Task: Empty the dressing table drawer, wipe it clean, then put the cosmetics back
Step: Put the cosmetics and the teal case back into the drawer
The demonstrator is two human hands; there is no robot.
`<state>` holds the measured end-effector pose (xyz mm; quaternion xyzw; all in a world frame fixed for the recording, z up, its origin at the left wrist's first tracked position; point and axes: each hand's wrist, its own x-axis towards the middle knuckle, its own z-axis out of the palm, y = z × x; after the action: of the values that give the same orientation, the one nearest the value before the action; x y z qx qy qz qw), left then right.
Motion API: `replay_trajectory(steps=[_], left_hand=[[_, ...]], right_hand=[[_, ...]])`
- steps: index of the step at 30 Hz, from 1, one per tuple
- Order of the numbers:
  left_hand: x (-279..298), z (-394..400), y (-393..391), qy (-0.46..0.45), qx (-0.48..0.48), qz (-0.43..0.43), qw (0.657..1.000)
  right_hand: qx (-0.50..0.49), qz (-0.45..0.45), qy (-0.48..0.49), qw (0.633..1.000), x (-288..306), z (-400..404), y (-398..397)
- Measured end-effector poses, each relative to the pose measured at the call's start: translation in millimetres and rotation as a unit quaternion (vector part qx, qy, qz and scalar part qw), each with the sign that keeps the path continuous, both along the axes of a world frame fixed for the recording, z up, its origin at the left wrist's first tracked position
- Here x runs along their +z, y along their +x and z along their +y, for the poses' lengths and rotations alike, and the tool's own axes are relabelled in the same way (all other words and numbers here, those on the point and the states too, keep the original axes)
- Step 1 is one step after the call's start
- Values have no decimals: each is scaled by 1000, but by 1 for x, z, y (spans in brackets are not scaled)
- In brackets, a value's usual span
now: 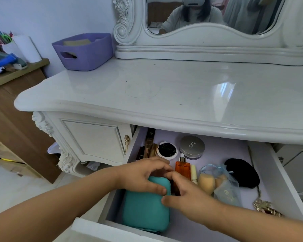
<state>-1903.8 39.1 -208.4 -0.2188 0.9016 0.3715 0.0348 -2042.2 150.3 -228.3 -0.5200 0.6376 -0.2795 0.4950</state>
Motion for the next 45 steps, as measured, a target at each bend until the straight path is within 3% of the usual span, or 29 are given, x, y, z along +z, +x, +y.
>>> replay_trajectory(steps=[5, 12, 25, 29, 32, 34, 37, 39, 45], left_hand=[[-3, 7, 5, -98, 20, -10, 995], [-7, 4, -4, -8, 16, 21, 1000], [-12, 2, 0, -98, -36, -2, 995], [-11, 3, 4, -237, -74, -58, 967], [-9, 3, 5, -324, -102, -27, 940], [-1, 1, 9, -300, -95, -5, 949], [23, 1, 17, -166, -25, 13, 986], [37, 8, 25, -117, 10, 47, 992], [49, 45, 56, -126, 78, 79, 986]], right_hand=[[30, 30, -15, 999, 1, 1, -4], [10, -20, -36, 999, -8, 4, 1], [19, 65, -40, 997, 0, 3, -5], [51, 89, -28, 994, 3, 4, -6], [83, 69, 11, 994, 13, 0, -14], [100, 78, 25, 992, 25, -1, -23], [127, 103, 4, 987, 51, 3, -45], [162, 127, -19, 978, 69, 11, -60], [194, 273, -80, 939, 100, 62, -87]])
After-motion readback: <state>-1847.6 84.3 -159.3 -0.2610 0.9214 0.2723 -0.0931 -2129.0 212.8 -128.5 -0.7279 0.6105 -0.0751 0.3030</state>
